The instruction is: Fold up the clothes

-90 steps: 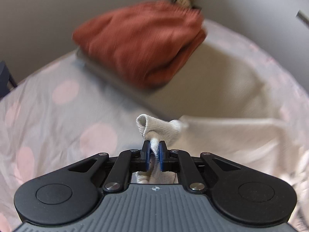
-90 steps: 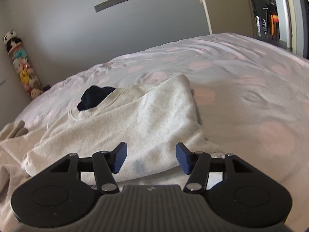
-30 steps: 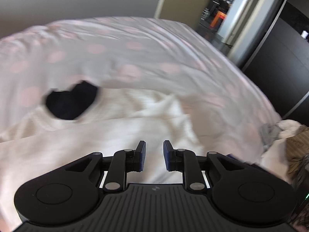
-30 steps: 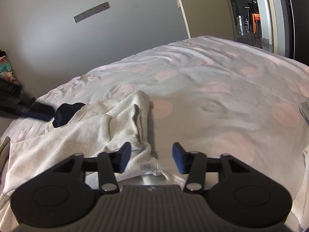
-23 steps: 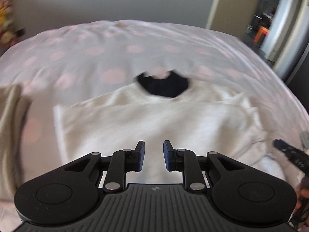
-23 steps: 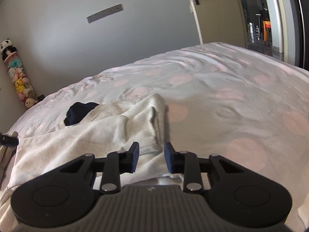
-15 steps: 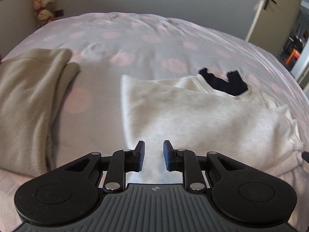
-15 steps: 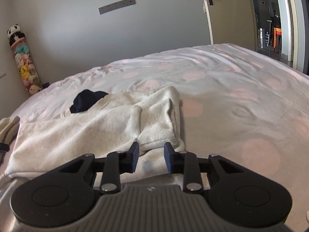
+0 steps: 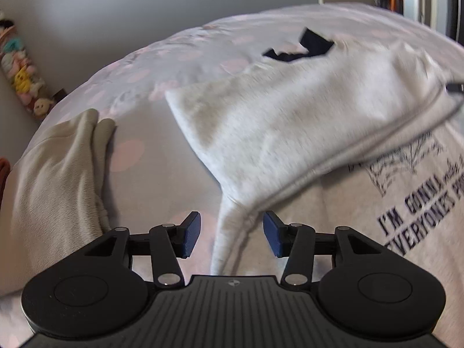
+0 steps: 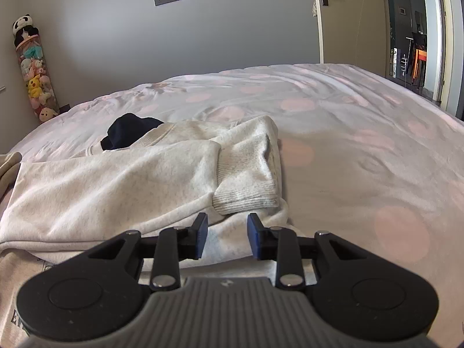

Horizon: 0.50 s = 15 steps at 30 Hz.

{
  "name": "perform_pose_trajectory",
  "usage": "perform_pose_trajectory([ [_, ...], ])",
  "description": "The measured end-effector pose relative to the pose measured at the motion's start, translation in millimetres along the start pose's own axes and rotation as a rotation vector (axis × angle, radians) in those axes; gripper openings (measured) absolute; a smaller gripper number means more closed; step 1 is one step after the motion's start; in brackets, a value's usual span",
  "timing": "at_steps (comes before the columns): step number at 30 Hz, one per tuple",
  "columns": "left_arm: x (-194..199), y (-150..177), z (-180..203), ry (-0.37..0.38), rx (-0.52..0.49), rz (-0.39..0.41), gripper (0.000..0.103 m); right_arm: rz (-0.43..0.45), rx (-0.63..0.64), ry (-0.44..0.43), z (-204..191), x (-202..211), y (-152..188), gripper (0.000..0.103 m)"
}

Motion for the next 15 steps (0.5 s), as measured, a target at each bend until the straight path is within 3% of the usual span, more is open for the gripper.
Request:
perform_pose_trajectory([
  [3, -14, 0, 11, -0.062, -0.063, 0.006, 0.045, 0.003, 0.007, 0.003, 0, 0, 1, 0.034],
  [4, -17, -2, 13, -0.074, -0.065, 0.004, 0.039, 0.006, 0.009, 0.004, -1, -1, 1, 0.034],
  [5, -20, -4, 13, -0.078, -0.058, 0.001, 0.023, 0.007, 0.01, 0.003, -1, -1, 1, 0.034],
  [6, -23, -6, 13, -0.081, -0.052, -0.002, 0.015, 0.007, 0.012, 0.001, -1, -2, 1, 0.034],
  [12, -13, -15, -15, -0.141, 0.1, 0.053, 0.01, 0.005, 0.017, -0.025, -4, -3, 2, 0.035],
  [15, -23, -11, -27, -0.153, 0.153, 0.01, 0.01, 0.002, 0.018, -0.039, -6, -5, 2, 0.035],
])
Point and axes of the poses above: each gripper's, at about its wrist camera, not at the fingertips, and x roughly against the way its jaws point, z to its right, y to its underside, the point moved 3 cm from there along -x, roughly the way its jaws point, and after that the axes turned 11 degrees about x, right-handed, at the moved point
